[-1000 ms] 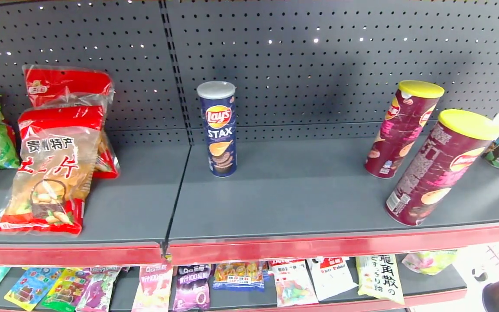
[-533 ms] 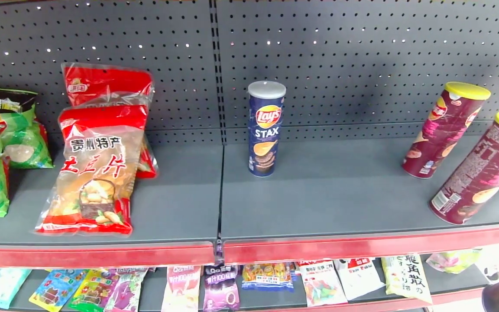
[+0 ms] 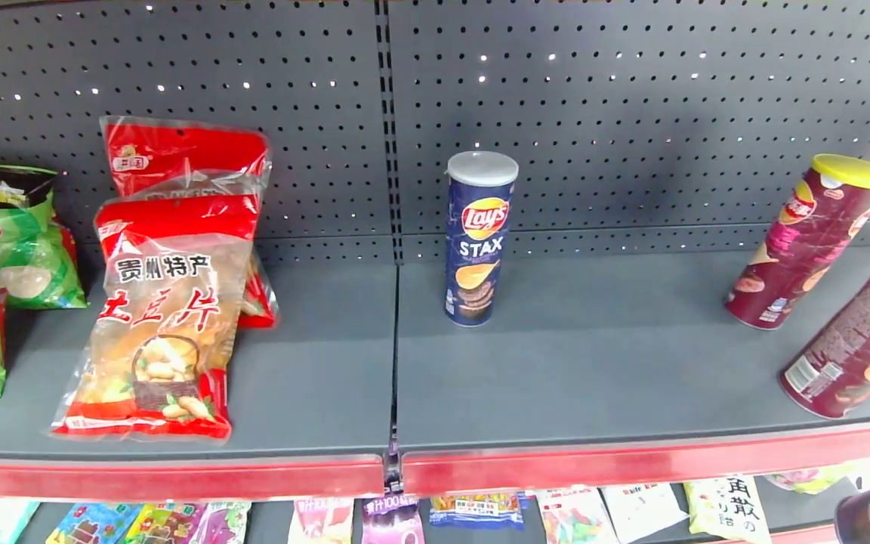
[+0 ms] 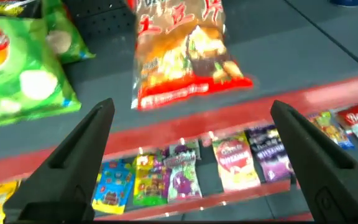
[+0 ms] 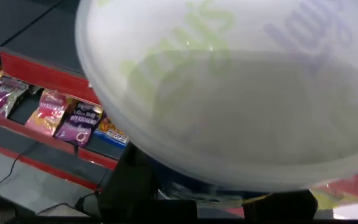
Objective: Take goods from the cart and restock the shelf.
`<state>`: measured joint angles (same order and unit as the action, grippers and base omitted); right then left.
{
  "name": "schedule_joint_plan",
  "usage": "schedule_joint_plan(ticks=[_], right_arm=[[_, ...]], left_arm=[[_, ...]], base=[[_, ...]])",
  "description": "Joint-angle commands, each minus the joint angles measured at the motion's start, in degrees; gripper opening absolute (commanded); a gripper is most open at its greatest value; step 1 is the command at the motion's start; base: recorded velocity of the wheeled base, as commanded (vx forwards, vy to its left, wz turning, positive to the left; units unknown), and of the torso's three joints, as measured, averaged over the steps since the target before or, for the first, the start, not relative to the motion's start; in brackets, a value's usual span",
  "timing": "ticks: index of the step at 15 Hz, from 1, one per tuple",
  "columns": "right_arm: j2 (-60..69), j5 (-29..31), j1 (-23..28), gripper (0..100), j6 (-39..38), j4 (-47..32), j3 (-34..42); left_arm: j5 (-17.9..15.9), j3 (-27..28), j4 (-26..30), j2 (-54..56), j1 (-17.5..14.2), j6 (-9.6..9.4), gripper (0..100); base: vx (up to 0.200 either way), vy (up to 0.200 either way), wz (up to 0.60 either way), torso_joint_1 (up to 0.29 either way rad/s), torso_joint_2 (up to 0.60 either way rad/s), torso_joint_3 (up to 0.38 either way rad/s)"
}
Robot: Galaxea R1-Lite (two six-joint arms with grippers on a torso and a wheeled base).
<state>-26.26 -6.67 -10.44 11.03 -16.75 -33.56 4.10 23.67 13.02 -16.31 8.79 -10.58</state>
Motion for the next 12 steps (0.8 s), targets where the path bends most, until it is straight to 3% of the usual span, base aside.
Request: schedule_joint_plan(ticks=[1,4,6,9,10,12], right_arm=[[-0.20,-0.89,-6.00,0,1.54,-0.04,-0.37],[-0.99,-1.07,-10.13,0,2.24,-0.04,-0.80],[-1.34,-1.77,-11.27,0,2.68,0.05,-0.80],[-2.31,-3.18,-11.80,0,2.85,0.05,-0.89],[-2.92,-3.35,-11.80,0,2.77,0.05,-1.16],[-3.54,-3.26,-11.80,0,2.59,0.05,-0.89]], left_arm=[[-0.05,-0.03,0.08,0.05,0.00,-0.05,100],[-1.02,-0.12,0.08,-0.04,0.70,-1.64,100],[-3.13,0.50,-0.01,-1.53,2.99,-4.18,100],[-11.30,6.82,-0.98,-14.10,7.73,-4.18,100],[-13.06,9.64,-2.47,-20.16,7.73,-4.10,100],[-18.25,15.88,-14.87,-36.77,8.17,-3.83,100]], base=[[0.000,0.000,0.00,0.000,0.00,0.000],[0.000,0.000,0.00,0.000,0.00,0.000],[0.000,0.000,0.00,0.000,0.00,0.000],[0.000,0.000,0.00,0.000,0.00,0.000],[0.000,0.000,0.00,0.000,0.00,0.000],[0.000,0.000,0.00,0.000,0.00,0.000]])
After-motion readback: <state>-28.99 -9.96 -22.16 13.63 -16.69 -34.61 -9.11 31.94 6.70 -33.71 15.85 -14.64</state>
